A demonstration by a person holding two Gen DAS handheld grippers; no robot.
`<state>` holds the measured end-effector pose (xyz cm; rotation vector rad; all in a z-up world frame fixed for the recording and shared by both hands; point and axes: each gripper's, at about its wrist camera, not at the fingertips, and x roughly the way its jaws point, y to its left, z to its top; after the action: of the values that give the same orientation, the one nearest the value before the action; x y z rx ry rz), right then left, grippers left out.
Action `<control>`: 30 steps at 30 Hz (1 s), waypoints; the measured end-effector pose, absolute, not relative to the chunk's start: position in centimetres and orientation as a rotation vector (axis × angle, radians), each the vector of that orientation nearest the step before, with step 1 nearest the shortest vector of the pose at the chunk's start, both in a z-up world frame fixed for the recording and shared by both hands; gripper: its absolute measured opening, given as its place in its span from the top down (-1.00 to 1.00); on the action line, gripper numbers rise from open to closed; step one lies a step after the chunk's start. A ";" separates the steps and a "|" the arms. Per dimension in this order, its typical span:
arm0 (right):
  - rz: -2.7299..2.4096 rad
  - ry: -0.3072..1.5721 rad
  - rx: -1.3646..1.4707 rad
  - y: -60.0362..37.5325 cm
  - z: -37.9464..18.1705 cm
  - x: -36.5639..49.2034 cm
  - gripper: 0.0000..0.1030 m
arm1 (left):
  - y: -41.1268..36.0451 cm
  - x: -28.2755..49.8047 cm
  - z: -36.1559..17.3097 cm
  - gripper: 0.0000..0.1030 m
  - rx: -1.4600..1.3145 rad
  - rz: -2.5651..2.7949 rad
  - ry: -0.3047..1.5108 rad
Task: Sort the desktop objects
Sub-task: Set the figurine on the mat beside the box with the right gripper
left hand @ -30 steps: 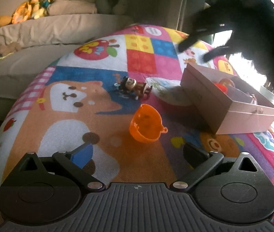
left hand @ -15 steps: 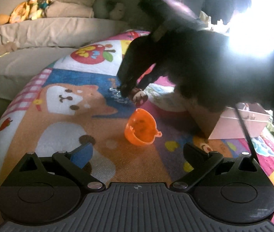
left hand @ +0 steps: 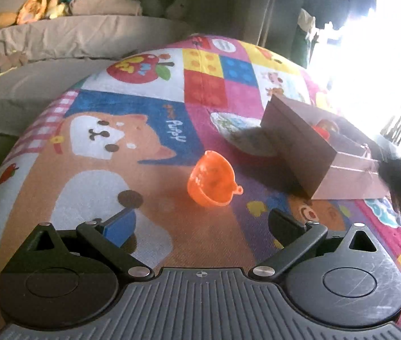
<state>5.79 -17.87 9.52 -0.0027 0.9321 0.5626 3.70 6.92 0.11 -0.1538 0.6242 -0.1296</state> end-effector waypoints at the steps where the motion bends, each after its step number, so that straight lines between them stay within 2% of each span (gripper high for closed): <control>1: 0.546 0.950 0.028 -18.7 8.5 5.3 0.47 | 6.9 3.8 0.1 -0.98 -0.153 -0.127 0.629; 5: 0.407 0.913 0.081 -21.1 5.1 4.4 0.46 | 6.8 3.9 0.0 -0.98 -0.141 -0.112 0.642; 6: 0.375 0.892 0.090 -21.5 4.7 4.2 0.40 | 6.6 3.9 0.0 -0.98 -0.129 -0.104 0.642; 8: 0.352 0.857 0.124 -22.2 4.2 4.0 0.06 | 6.2 3.8 0.1 -0.98 -0.097 -0.095 0.638; 9: 0.332 0.828 0.137 -22.6 4.1 3.8 -0.21 | 6.0 3.8 0.1 -0.98 -0.083 -0.092 0.636; 10: 0.308 0.798 0.144 -23.2 3.9 3.6 -0.38 | 5.8 3.8 0.1 -0.98 -0.068 -0.089 0.639; 14: 0.220 0.699 0.110 -24.2 3.4 2.6 -0.51 | 4.8 4.0 0.5 -0.98 -0.003 -0.084 0.634; 16: 0.207 0.673 0.095 -24.6 3.1 2.0 -0.67 | 4.0 4.1 0.8 -0.98 0.040 -0.107 0.624; 20: 0.186 0.611 0.034 -24.4 2.4 0.6 -0.76 | 2.3 5.0 1.4 -0.98 0.116 -0.125 0.600; 22: 0.171 0.581 0.005 -24.0 1.9 0.2 -0.91 | 1.8 5.8 1.6 -0.98 0.126 -0.116 0.595; 25: 0.173 0.582 -0.013 -23.8 1.4 0.0 -0.94 | 1.5 7.0 1.5 -0.96 0.136 -0.076 0.606; 26: 0.173 0.580 -0.003 -24.0 1.4 0.1 -0.96 | 1.4 7.2 1.4 -0.81 0.141 -0.065 0.611; 27: 0.173 0.585 0.010 -24.1 1.4 0.2 -0.97 | 1.5 7.4 1.4 -0.57 0.142 -0.059 0.617; 28: 0.175 0.594 0.028 -24.4 1.3 0.4 -0.97 | 1.6 7.6 1.3 -0.49 0.139 -0.051 0.629; 30: 0.175 0.610 0.069 -25.0 1.1 0.7 -0.98 | 1.9 8.0 1.0 -0.48 0.120 -0.039 0.647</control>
<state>0.67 -25.01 1.13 0.0688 0.6097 0.1751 8.05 1.92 1.02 0.1198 0.6470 -0.0385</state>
